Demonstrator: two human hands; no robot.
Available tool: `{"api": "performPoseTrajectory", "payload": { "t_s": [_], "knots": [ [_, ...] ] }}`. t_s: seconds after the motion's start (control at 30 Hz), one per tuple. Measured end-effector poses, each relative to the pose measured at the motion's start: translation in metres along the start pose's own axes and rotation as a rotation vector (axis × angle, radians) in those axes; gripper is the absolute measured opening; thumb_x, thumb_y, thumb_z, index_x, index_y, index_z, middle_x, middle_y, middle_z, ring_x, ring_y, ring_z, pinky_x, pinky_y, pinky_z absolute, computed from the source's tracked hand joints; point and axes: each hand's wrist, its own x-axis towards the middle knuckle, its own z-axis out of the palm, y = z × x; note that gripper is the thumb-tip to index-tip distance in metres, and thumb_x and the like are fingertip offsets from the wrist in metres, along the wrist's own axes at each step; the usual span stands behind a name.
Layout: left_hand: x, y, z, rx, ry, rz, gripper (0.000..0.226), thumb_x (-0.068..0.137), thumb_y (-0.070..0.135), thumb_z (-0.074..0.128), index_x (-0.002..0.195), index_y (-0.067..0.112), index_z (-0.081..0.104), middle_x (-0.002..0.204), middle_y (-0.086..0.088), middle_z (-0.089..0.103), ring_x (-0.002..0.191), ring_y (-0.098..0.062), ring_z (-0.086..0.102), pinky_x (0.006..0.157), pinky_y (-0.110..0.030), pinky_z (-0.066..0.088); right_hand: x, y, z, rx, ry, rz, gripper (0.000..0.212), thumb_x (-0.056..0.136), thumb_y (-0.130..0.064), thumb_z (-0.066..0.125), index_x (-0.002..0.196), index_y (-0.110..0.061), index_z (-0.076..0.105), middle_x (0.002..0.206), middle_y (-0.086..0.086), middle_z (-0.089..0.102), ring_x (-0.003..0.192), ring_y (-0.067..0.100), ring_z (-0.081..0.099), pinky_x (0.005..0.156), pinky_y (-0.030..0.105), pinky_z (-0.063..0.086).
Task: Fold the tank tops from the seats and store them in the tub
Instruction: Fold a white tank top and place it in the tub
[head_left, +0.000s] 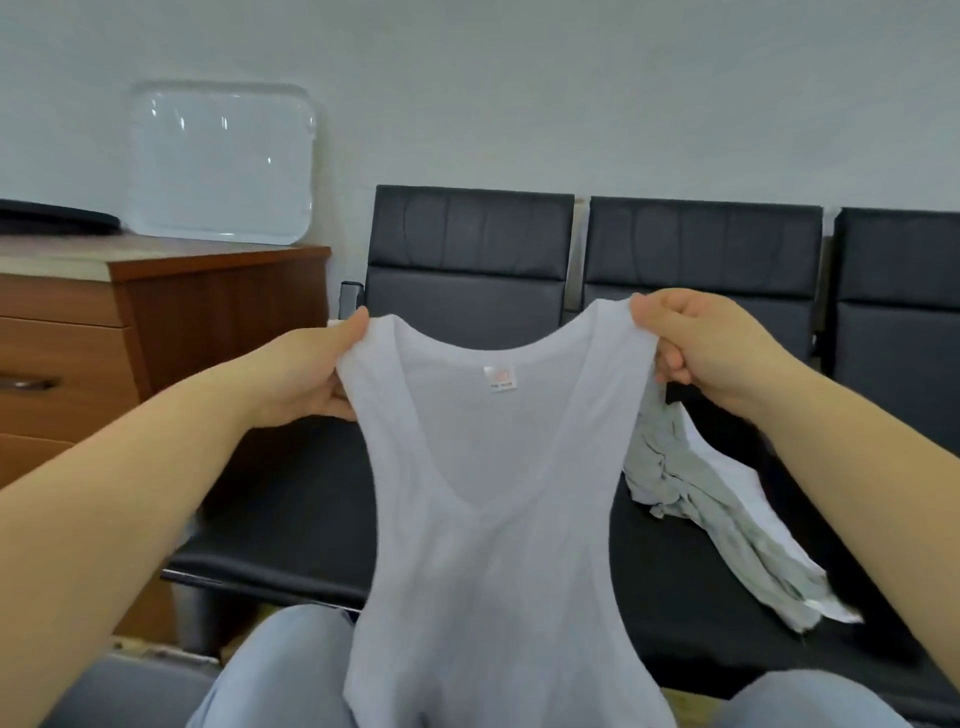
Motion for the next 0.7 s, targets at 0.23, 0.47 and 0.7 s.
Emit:
{"api": "performPoseTrajectory", "payload": {
  "t_s": [0.23,0.47,0.7],
  "knots": [
    [0.028,-0.016,-0.018,0.471,0.060,-0.013,0.064,0.098,0.053,0.037,0.057,0.007,0.053,0.039,-0.001,0.039,0.033,-0.012,0.033,0.049,-0.027,0.034,0.028,0.036,0.015,-0.192,0.064,0.094,0.022,0.095,-0.026,0.058,0.085,-0.009,0.067,0.051,-0.002,0.063,0.045,0.010,0.061,0.050,0.018,0.052],
    [0.061,-0.088,0.036,-0.152,0.002,-0.083,0.018,0.099,0.028,0.051,0.104,0.018,0.065,0.110,-0.004,0.069,0.085,-0.010,0.070,0.068,-0.022,0.055,0.044,0.084,0.055,-0.160,-0.007,0.176,0.022,0.097,-0.024,0.055,0.087,-0.006,0.063,0.070,0.005,0.071,0.056,0.008,0.068,0.061,0.021,0.056],
    [0.078,-0.133,0.128,0.243,-0.273,0.054,0.056,0.095,0.032,0.058,0.146,0.032,0.035,0.149,0.013,0.038,0.137,-0.008,0.036,0.097,-0.022,0.036,0.057,0.109,0.083,-0.283,-0.205,0.131,0.023,0.096,-0.028,0.056,0.077,-0.017,0.062,0.068,0.002,0.071,0.060,0.009,0.068,0.065,0.023,0.055]
  ]
}}
